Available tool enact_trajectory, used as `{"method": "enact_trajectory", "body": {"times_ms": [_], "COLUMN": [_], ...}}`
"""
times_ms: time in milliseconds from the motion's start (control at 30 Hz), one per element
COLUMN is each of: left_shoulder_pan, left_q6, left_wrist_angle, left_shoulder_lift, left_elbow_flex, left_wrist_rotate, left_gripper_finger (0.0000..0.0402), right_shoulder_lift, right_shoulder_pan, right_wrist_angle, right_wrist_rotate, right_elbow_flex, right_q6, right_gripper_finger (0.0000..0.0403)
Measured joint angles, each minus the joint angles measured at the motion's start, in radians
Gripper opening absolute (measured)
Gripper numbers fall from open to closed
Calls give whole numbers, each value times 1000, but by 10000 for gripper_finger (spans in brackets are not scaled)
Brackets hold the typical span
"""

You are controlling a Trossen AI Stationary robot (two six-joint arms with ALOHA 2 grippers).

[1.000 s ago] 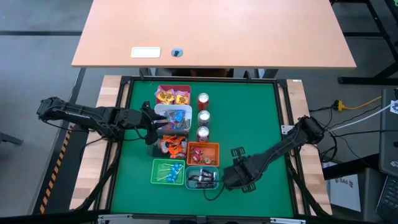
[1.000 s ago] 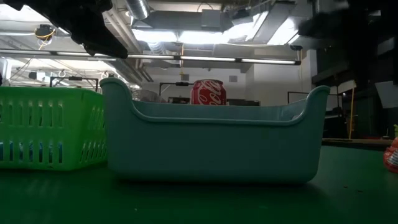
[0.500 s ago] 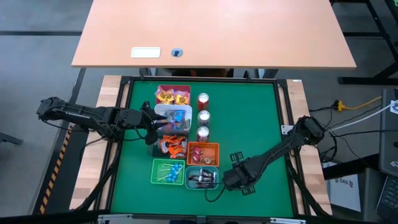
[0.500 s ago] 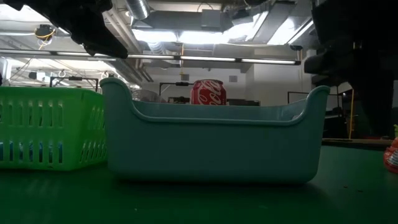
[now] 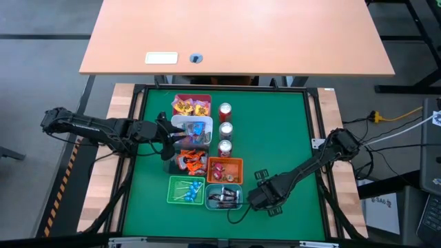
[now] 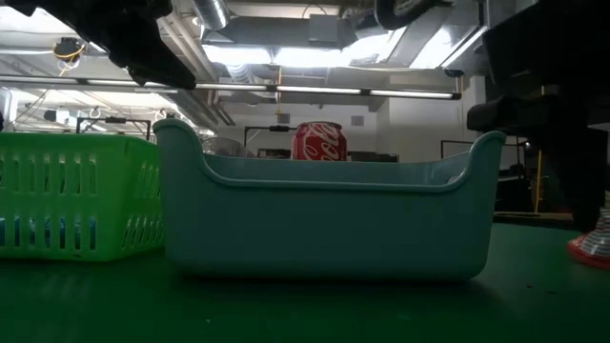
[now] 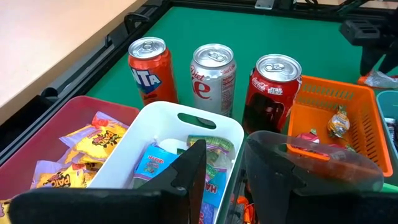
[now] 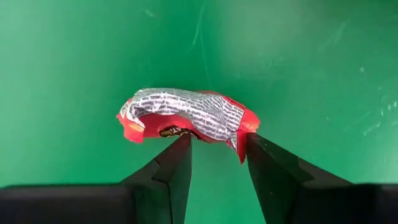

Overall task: Sort candy
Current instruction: Put the orange chocolate into the black bin

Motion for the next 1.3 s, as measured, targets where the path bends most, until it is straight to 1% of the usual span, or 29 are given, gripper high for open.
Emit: {"method": "enact_trajectory", "body": {"times_ms": [100,267,400,467,600,767,867,967,1033,1167,1300], "left_shoulder_pan": [0,0,0,0,0,0,0,0,0,0,0], "left_q6": [0,0,0,0,0,0,0,0,0,0,0], "left_wrist_angle": [0,0,0,0,0,0,0,0,0,0,0], "left_shoulder_lift": [0,0,0,0,0,0,0,0,0,0,0], "left_elbow_flex": [0,0,0,0,0,0,0,0,0,0,0], "left_wrist_rotate": [0,0,0,0,0,0,0,0,0,0,0], "left_gripper_finger": [101,101,101,101,101,101,101,101,101,101,101], "right_shoulder_lift": [0,0,0,0,0,0,0,0,0,0,0], "right_shoulder_pan": [0,0,0,0,0,0,0,0,0,0,0], "right_wrist_angle": [19,33,36,38,48,61,52,51,50,42,6], "right_wrist_rotate": [0,-2,-33,-43,-45,-45,-45,-49,-75,-141,-150], "right_elbow_flex": [0,0,0,0,0,0,0,0,0,0,1], "right_q6": [0,1,2,3,12,30,75,125,166,173,225], "right_gripper_finger": [131,69,19,5,11,3,13,30,45,83,124]}}
